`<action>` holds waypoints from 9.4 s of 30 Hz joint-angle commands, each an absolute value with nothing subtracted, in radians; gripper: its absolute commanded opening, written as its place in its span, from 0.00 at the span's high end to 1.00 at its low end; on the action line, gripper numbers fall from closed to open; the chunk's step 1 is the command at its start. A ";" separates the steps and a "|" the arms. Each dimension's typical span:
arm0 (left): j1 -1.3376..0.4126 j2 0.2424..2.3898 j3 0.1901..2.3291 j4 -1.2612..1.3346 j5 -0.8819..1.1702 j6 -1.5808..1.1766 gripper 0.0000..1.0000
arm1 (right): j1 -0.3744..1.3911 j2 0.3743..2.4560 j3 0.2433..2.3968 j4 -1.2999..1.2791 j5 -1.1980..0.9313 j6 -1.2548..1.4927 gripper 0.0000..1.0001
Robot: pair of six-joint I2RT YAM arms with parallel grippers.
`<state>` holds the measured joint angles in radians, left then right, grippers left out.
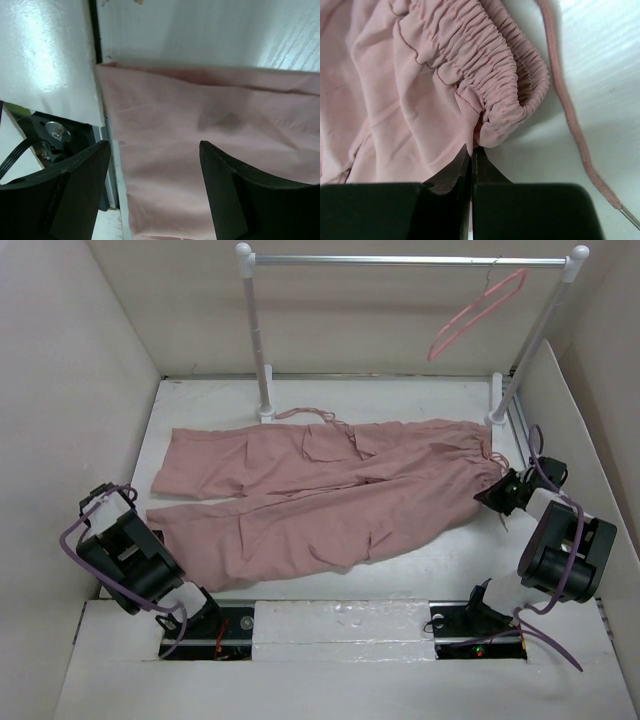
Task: Place the trousers on the hanger
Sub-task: Fold the trousers at the center of the board.
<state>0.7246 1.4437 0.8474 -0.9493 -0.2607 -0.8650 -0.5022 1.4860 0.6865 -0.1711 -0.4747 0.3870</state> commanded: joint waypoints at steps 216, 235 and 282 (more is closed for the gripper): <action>0.350 1.497 1.105 -0.454 -0.186 -0.630 1.00 | -0.606 1.198 0.641 -0.305 -0.344 0.057 1.00; 0.371 1.284 0.954 -0.663 -0.321 -0.673 0.53 | -0.623 1.011 0.676 -0.612 -0.334 0.052 0.06; -0.380 1.288 0.795 -0.302 -0.069 -0.639 0.39 | -0.686 1.011 0.788 -0.359 -0.310 0.206 1.00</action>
<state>-0.3065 1.2888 0.7990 -0.3256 -0.0269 -0.6403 -0.6983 1.1435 0.6628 -0.2691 -0.3618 0.2714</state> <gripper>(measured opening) 0.607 0.152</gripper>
